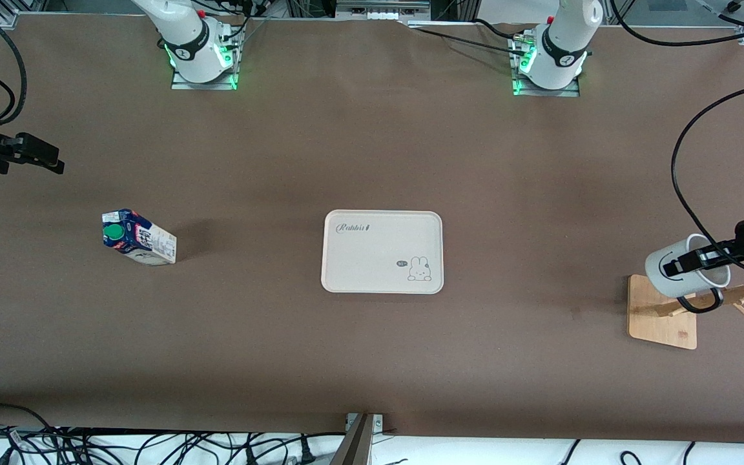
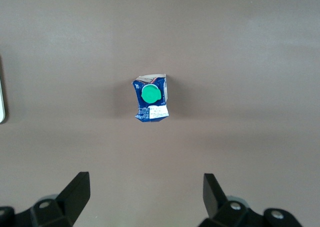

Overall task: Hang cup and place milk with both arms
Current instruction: 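Lower the mug handle onto a peg of the mug tree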

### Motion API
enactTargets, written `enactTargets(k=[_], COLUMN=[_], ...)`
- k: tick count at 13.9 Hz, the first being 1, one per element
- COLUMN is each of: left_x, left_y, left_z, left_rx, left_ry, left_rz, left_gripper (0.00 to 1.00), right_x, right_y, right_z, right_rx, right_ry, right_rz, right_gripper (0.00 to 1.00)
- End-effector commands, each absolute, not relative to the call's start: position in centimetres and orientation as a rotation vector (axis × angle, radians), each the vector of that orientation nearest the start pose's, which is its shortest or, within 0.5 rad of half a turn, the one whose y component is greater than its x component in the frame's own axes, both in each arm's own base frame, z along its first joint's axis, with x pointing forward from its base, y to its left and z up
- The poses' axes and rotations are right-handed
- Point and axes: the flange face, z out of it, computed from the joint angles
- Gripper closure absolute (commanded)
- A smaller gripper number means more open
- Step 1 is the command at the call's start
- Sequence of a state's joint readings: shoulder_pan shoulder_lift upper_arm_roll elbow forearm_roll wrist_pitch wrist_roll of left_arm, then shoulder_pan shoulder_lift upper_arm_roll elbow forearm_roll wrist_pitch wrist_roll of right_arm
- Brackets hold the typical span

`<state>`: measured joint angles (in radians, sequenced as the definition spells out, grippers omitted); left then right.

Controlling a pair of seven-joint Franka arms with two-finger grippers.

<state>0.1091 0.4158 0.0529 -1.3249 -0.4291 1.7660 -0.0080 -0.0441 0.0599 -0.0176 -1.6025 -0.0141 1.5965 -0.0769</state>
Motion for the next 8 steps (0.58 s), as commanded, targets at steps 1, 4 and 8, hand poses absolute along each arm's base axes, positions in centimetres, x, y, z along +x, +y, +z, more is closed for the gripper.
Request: enactTargets(k=[1,4,8], left_x=[69.0,69.4,69.7], left_y=[8.4,10.2,11.9], left_z=[51.3,51.2,50.9], left_rx=[-3.528,-3.52,-3.517], left_ry=[-0.439,-0.375,-0.39], left_rz=[-0.158,-0.208,-0.23], left_gripper=[1.0,1.0,1.0], right_x=[57.1,57.1,57.1], right_y=[-3.7,-3.7,-3.7], right_z=[58.1,58.1,58.0], right_rx=[-3.151,-3.151,-3.15], right_ry=[-0.004,-0.004,-0.004], right_rz=[0.11,0.11,0.112], right_gripper=[0.0,0.0,0.0])
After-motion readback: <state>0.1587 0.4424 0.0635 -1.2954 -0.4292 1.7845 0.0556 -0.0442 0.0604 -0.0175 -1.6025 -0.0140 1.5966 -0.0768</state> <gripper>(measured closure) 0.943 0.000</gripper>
